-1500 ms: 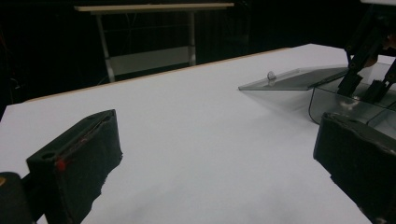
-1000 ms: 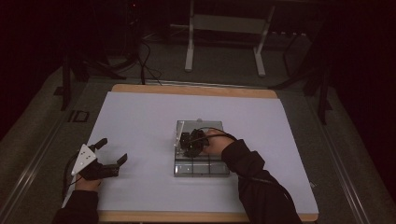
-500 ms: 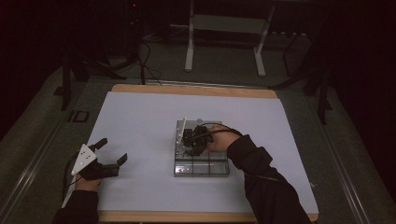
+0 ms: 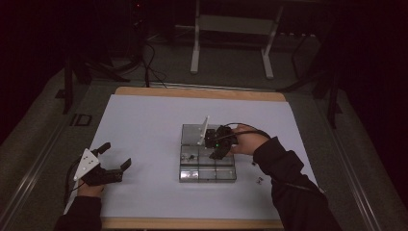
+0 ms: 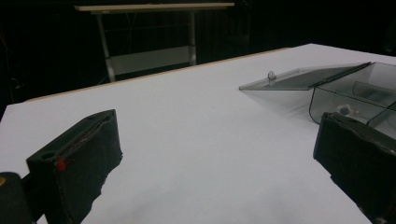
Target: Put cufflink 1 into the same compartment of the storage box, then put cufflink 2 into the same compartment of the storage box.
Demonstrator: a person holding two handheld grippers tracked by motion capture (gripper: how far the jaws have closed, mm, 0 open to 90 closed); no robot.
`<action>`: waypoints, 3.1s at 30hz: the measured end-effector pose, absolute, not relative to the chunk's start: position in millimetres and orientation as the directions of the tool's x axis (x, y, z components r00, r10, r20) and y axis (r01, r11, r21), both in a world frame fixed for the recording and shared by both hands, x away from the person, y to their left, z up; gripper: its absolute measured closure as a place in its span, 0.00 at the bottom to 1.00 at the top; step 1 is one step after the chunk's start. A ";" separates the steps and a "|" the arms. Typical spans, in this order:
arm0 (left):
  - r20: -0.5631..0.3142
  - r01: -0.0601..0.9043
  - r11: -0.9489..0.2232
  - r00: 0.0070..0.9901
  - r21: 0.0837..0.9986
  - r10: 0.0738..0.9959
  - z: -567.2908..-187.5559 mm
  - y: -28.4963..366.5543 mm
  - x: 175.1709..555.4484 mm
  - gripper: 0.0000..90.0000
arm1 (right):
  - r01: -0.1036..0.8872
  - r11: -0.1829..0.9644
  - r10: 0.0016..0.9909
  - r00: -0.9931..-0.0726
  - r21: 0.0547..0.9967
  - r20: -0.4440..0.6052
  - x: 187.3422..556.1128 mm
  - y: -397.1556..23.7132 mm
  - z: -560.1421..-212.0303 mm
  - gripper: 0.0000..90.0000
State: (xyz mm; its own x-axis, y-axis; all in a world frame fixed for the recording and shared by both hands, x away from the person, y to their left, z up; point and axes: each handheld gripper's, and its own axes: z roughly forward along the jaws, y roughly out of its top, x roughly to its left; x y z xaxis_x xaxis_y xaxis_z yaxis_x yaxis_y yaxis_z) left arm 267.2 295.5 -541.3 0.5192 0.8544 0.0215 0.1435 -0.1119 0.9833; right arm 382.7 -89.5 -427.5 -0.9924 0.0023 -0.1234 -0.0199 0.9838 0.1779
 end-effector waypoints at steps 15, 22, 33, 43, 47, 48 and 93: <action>0.023 0.143 -0.113 0.518 0.983 0.855 -541.3 295.3 267.1 0.02 | 0.057 0.987 0.080 -0.986 0.152 -0.148 373.4 -149.2 -416.5 0.70; 0.024 0.143 -0.114 0.517 0.983 0.855 -541.4 295.3 267.0 0.02 | 0.095 0.982 0.121 -0.980 0.163 -0.156 366.6 -173.9 -417.0 0.70; 0.023 0.143 -0.113 0.517 0.983 0.856 -541.4 295.2 267.1 0.02 | 0.189 0.971 0.209 -0.968 0.145 -0.138 363.6 -211.0 -432.9 0.72; 0.024 0.142 -0.113 0.516 0.983 0.856 -541.4 295.2 267.0 0.02 | 0.233 0.964 0.247 -0.964 0.131 -0.099 344.3 -226.6 -449.9 0.73; 0.024 0.143 -0.113 0.516 0.983 0.856 -541.4 295.2 267.0 0.02 | 0.250 0.961 0.260 -0.963 0.122 -0.070 334.5 -230.6 -458.5 0.73; 0.024 0.143 -0.113 0.516 0.983 0.856 -541.4 295.2 267.0 0.02 | 0.253 0.960 0.262 -0.963 0.118 -0.067 332.6 -231.0 -460.5 0.72; 0.024 0.143 -0.113 0.515 0.983 0.857 -541.4 295.1 267.1 0.02 | 0.205 0.976 0.210 -0.975 0.075 -0.069 328.6 -220.2 -457.8 0.80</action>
State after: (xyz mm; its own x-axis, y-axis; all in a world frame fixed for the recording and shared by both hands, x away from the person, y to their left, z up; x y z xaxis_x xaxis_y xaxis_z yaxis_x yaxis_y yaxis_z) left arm 267.1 295.1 -541.4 0.5145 0.8572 0.0237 0.1430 -0.1130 0.9832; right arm 328.6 -220.2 -457.8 -0.9752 0.2104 -0.0688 0.2052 0.9758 0.0752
